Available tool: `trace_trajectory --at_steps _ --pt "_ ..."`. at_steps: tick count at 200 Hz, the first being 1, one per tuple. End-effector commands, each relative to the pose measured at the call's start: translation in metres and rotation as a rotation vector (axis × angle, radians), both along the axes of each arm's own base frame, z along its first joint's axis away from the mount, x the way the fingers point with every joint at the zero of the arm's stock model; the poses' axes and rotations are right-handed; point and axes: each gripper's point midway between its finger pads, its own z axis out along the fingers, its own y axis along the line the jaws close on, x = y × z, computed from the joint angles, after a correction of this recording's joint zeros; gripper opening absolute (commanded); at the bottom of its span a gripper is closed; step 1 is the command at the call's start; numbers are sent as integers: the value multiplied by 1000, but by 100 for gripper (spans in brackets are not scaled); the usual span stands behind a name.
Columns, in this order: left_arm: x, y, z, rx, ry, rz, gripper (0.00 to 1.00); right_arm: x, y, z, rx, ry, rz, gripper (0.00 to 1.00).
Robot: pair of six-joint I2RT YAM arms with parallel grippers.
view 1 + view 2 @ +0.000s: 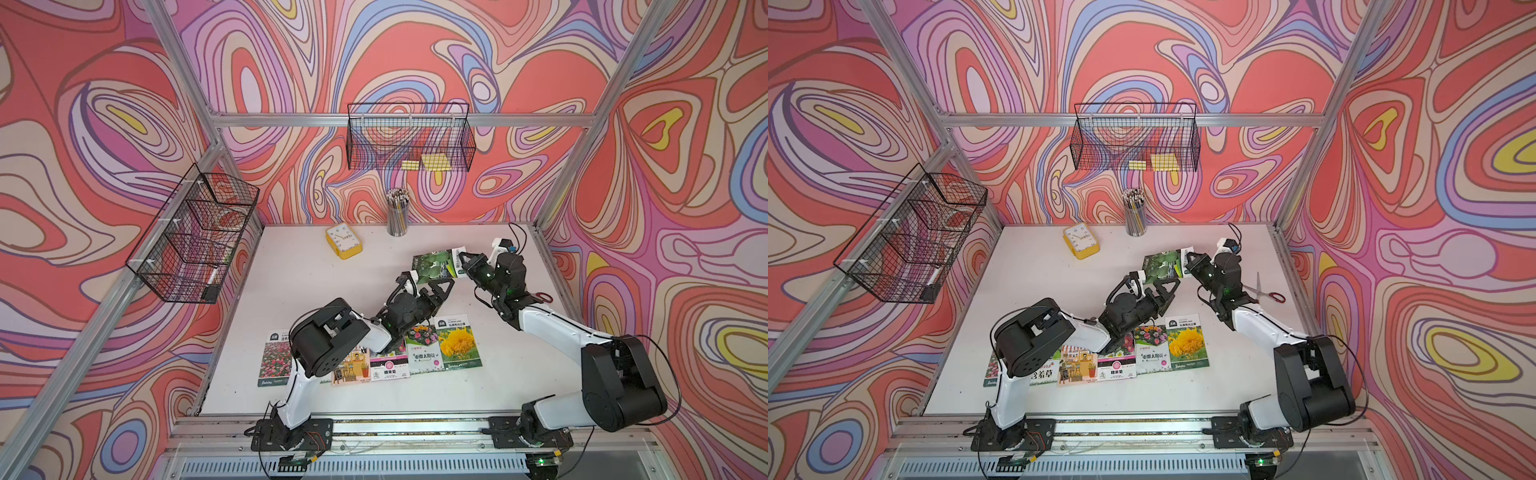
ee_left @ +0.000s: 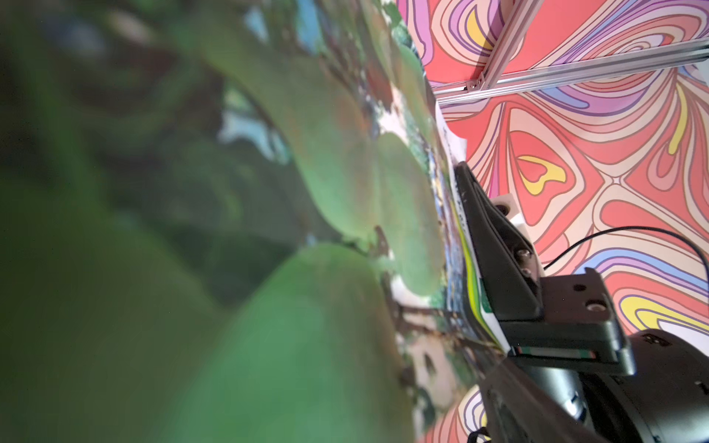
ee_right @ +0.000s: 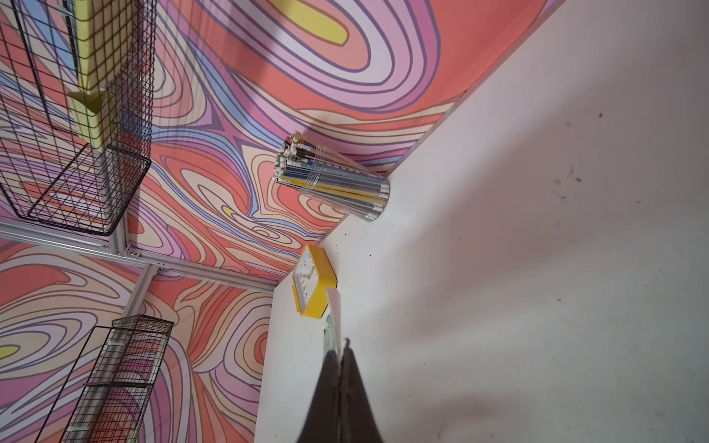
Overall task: Arrange the seed packets in a row
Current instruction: Pick up the seed packet from the center of the board.
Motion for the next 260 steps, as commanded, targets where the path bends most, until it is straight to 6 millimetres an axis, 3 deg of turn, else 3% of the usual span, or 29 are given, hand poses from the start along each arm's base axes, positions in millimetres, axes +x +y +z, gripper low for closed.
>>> trace_trajectory --at_steps 1,69,118,143,157,164,173,182,188,221,241,260 --pt "-8 0 38 -89 -88 -16 93 2 -2 -1 -19 -13 -17 0" --pt "-14 9 51 -92 -114 -8 98 28 10 6 -15 -23 21 0" --pt "13 5 48 -102 -120 79 95 10 8 -1 87 -16 13 0" --pt "27 8 55 -106 -146 118 83 -7 6 -2 112 -18 16 0" --pt "31 8 63 -114 -169 122 68 -16 4 -4 127 -15 13 0" --pt "33 7 67 -116 -178 122 57 -20 2 -5 126 -14 10 0" --pt "34 6 71 -121 -189 123 35 -24 1 -5 122 -11 8 0" --pt "35 5 72 -120 -190 120 23 -28 0 -5 118 -10 10 0" --pt "35 4 73 -121 -191 119 0 -31 0 -5 116 -10 12 0" --pt "33 0 69 -101 -177 86 0 -44 1 -1 80 3 44 0" --pt "26 -6 64 -39 -166 -19 0 -56 -4 -5 -13 73 65 41" --pt "10 -18 55 59 -142 -211 0 -73 -19 -4 -98 124 88 53"
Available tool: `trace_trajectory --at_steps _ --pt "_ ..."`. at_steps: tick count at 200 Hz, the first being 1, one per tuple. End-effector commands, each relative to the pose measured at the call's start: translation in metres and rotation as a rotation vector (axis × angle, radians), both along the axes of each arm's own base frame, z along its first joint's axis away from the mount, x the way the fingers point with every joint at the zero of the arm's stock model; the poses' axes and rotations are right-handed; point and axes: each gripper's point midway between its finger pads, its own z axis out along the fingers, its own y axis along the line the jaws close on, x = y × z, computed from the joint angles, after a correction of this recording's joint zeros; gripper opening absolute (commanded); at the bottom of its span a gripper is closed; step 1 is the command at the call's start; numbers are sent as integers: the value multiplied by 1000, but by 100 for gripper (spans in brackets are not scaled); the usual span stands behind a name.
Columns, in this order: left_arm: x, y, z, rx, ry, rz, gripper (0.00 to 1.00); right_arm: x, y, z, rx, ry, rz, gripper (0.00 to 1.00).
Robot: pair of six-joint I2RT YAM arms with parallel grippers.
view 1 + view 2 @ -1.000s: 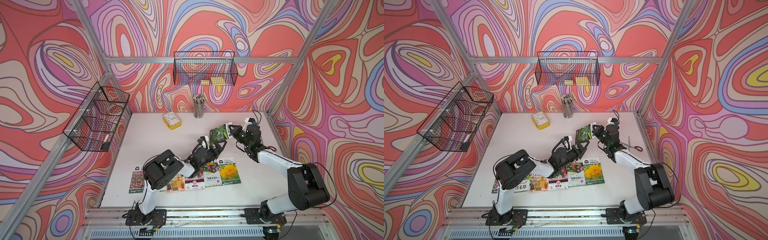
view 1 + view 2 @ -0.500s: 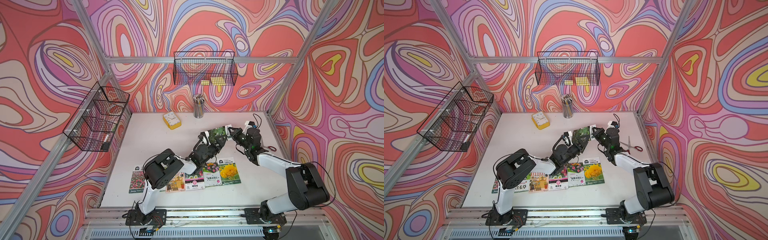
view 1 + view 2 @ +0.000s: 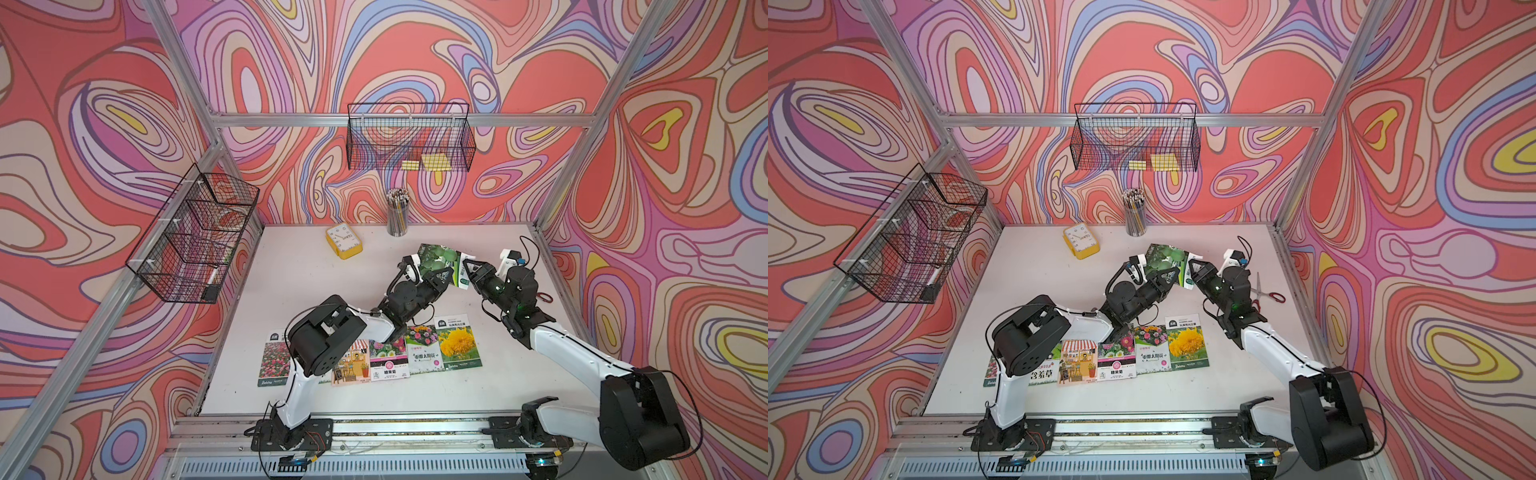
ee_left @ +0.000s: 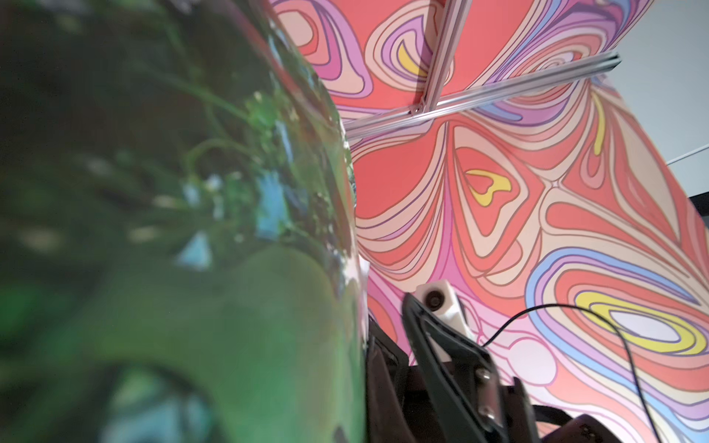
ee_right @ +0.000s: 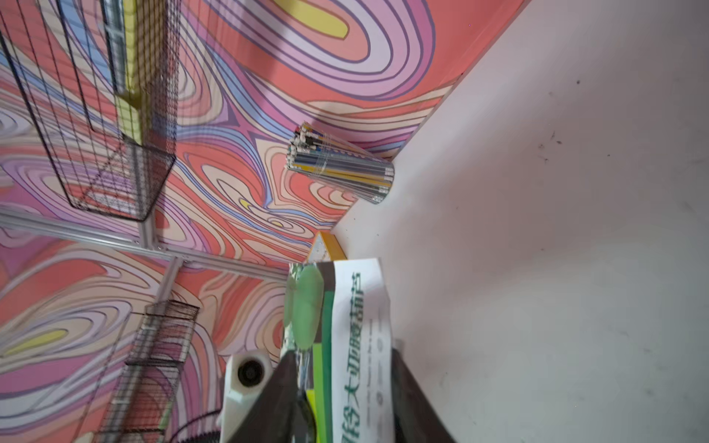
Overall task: Arrange the seed packets in a row
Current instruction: Pick up the seed packet from the center of the board.
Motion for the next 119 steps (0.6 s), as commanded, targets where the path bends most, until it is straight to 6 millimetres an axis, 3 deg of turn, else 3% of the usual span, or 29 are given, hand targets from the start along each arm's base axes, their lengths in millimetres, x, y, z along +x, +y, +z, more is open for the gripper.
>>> trace_trajectory --at_steps 1,31,69,88,119 --pt "-16 -13 8 98 -15 -217 0 -24 -11 -8 -126 88 66 53" --pt "-59 -23 6 181 -22 -516 0 -55 -35 -11 -141 147 158 56" --pt "-105 -20 6 203 -35 -830 0 -81 -24 -26 -118 209 307 56" --pt "-116 -17 12 191 -57 -882 0 -84 -24 -32 -117 225 320 57" --pt "-116 -14 11 218 -59 -868 0 -89 -21 -39 -51 246 332 55"
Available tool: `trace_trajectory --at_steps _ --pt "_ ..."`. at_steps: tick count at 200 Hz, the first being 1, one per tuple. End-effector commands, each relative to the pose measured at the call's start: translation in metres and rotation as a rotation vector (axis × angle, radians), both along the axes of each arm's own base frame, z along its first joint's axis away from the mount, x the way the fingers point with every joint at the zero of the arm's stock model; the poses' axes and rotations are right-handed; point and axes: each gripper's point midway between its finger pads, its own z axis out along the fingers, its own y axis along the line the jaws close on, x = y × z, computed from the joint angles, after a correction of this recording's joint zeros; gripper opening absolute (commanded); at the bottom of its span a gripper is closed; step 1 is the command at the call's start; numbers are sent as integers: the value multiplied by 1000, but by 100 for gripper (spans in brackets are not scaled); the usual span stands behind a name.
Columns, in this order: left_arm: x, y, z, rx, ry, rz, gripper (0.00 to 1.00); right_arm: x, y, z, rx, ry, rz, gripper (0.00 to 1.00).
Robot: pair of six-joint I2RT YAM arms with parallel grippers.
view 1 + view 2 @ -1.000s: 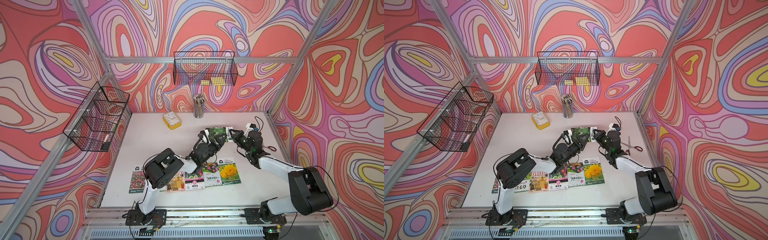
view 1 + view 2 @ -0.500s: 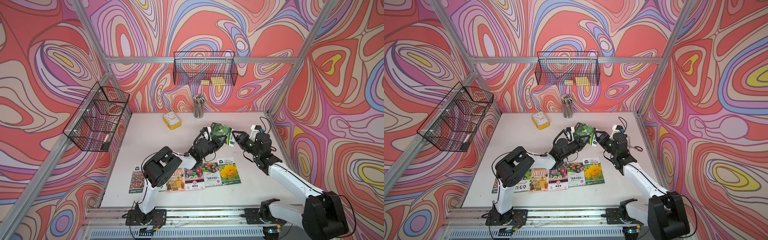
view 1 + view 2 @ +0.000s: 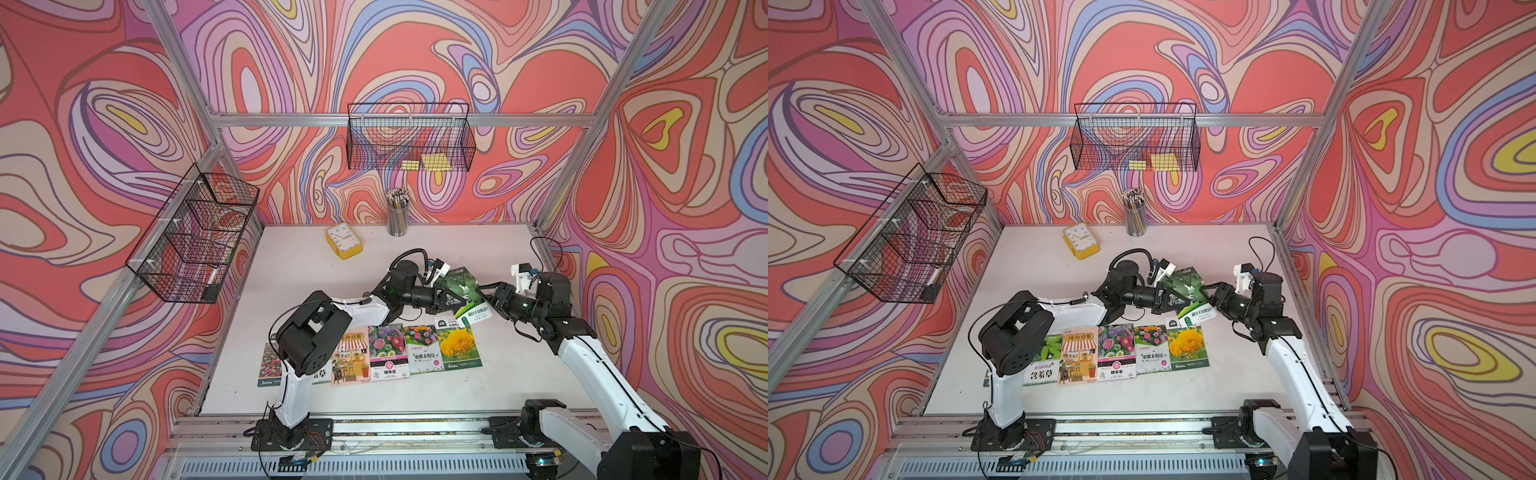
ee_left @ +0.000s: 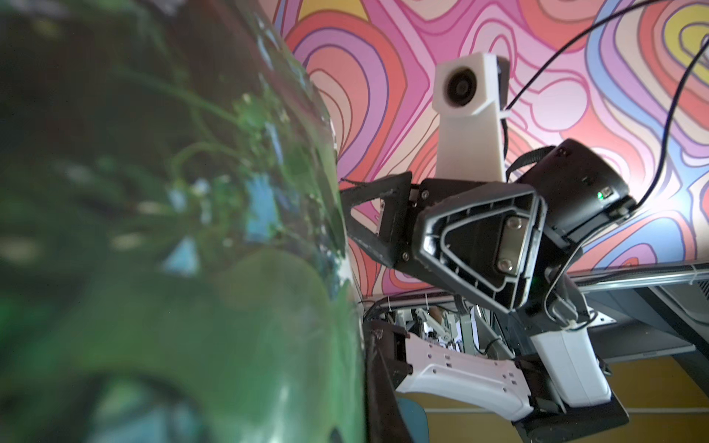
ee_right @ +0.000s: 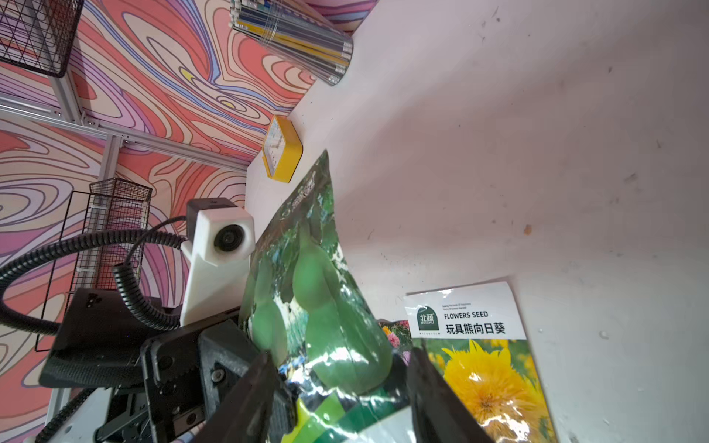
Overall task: Arrange the seed packets in a row
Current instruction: Pick up the seed packet from the center of the board, then place the seed packet at the center of the board.
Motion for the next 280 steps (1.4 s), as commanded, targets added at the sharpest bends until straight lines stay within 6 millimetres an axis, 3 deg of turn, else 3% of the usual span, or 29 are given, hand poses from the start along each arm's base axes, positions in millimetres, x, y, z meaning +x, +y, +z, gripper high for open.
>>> trace_trajectory --at_steps 1,33,50,83,106,132,138,142,145,180,210,239,280 --pt "-15 8 27 -37 -63 -82 0 -13 8 -13 51 54 52 55" --pt "-13 6 27 -47 -55 -81 0 -19 -3 -29 -22 118 10 57" --pt "-12 5 28 -59 -52 -84 0 -20 1 -26 51 108 34 56" --pt "-10 4 21 -47 -31 -80 0 -24 13 -5 217 56 75 21" --pt "-6 6 14 -29 -18 -59 28 -27 12 1 207 42 68 0" --pt "0 8 11 -23 -8 -38 44 -32 11 -2 182 53 62 0" --pt "1 9 11 -23 -5 -35 66 -33 9 -3 170 53 54 0" --pt "1 9 10 -21 -4 -34 95 -33 8 -4 158 56 47 0" --pt "2 10 10 -19 -2 -30 99 -34 6 -6 144 59 43 0" --pt "25 49 -14 160 -10 108 99 -37 -39 -45 -156 197 -113 0" --pt "22 86 -23 360 -93 169 99 -35 -59 -63 -232 258 -171 0" --pt "13 97 -16 365 -117 171 99 -33 -87 -73 -350 303 -255 0" --pt "5 100 -17 339 -118 166 99 -34 -105 -94 -400 405 -317 0"
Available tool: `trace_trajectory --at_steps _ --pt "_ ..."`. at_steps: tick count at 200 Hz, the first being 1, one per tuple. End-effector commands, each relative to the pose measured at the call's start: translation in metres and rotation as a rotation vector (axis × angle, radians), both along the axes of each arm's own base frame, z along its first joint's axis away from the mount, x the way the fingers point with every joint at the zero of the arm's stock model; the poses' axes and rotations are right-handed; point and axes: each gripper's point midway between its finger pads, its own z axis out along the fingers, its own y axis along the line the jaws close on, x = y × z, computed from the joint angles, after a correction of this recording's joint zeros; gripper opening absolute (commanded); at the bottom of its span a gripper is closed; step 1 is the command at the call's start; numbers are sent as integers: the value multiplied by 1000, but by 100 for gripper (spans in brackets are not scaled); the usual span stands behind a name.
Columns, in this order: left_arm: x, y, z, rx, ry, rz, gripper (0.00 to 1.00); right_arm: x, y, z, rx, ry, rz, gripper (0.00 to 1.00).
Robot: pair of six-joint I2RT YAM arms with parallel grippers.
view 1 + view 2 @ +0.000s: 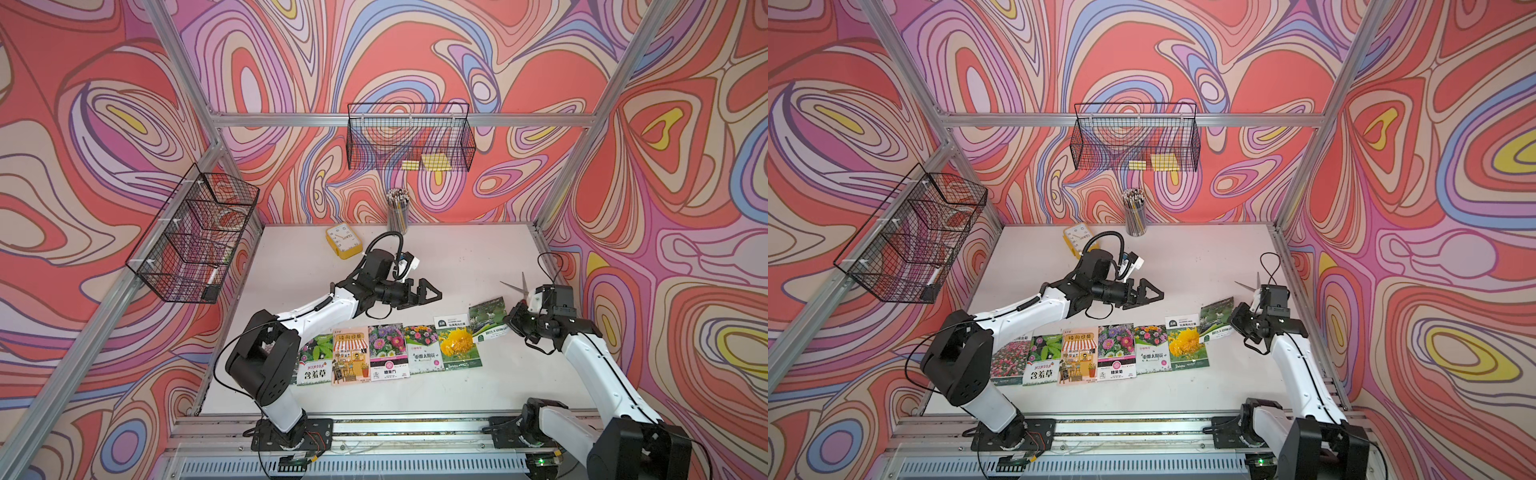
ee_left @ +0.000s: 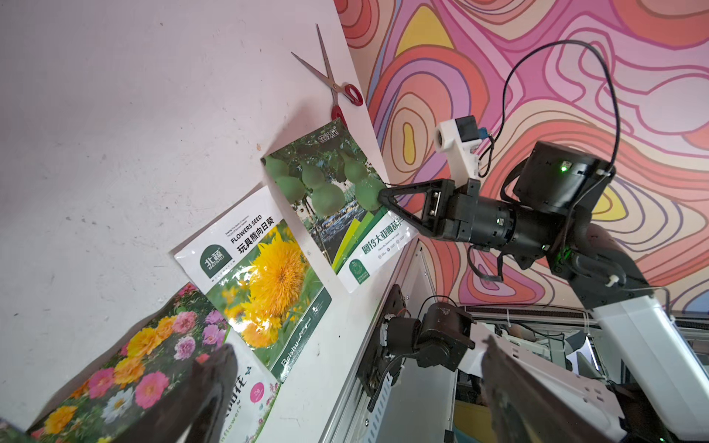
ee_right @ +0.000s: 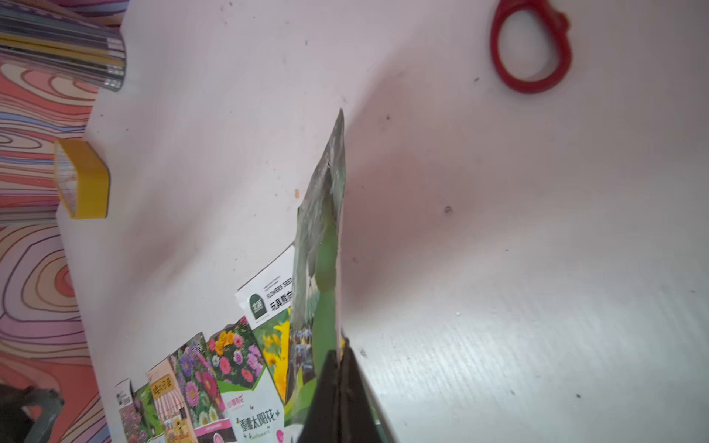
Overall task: Arrange the seed packets in a row
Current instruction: Place the seed packet at the center of the board.
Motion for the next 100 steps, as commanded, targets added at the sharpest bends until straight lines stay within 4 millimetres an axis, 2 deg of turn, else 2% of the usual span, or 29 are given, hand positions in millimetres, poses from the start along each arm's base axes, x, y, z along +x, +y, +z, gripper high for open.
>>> trace_trajectory --at_steps 1,31,45,100 --pt "-10 8 -17 37 21 -11 99 -1 -19 -8 -87 60 -45 0" --pt "-14 8 -16 14 23 -20 99 -2 -28 -21 -123 170 -61 0" --pt "-16 8 -17 4 20 -25 99 -5 -38 -23 -173 220 -77 0" --pt "-23 10 -12 -42 1 -45 99 -14 -41 -58 -206 416 -78 0"
